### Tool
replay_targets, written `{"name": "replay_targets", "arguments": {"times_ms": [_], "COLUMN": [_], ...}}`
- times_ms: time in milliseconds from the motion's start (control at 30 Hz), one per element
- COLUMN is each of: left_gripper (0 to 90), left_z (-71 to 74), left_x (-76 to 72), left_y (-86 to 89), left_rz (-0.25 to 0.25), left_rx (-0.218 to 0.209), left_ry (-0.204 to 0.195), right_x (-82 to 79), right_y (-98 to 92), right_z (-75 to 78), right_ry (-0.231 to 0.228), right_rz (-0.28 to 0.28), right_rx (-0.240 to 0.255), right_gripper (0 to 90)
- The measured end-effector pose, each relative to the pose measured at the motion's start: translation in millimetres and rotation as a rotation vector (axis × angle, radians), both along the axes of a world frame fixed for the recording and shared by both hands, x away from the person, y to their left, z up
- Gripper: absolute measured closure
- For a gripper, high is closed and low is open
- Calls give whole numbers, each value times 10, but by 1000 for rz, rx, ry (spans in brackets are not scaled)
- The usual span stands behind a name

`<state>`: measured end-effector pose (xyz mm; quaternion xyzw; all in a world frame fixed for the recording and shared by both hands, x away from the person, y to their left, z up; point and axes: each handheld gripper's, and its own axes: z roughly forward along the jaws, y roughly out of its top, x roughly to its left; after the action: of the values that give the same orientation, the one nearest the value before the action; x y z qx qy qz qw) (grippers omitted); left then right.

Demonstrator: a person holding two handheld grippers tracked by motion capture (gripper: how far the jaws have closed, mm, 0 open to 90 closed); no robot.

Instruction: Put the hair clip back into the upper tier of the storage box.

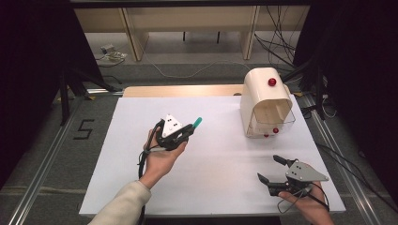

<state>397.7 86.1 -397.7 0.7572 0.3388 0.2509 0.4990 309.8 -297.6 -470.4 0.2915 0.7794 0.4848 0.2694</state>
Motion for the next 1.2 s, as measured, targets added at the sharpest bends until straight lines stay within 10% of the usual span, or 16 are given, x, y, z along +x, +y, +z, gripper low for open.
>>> {"name": "replay_targets", "arguments": {"times_ms": [1200], "left_gripper": [826], "left_z": [98], "left_x": [46], "left_y": [-418], "left_rz": [-81], "left_rx": [-4], "left_ry": [-17], "right_x": [2], "right_y": [2], "right_z": [-1], "right_ry": [2], "right_rz": [-3], "right_rx": [5], "right_gripper": [163]}}
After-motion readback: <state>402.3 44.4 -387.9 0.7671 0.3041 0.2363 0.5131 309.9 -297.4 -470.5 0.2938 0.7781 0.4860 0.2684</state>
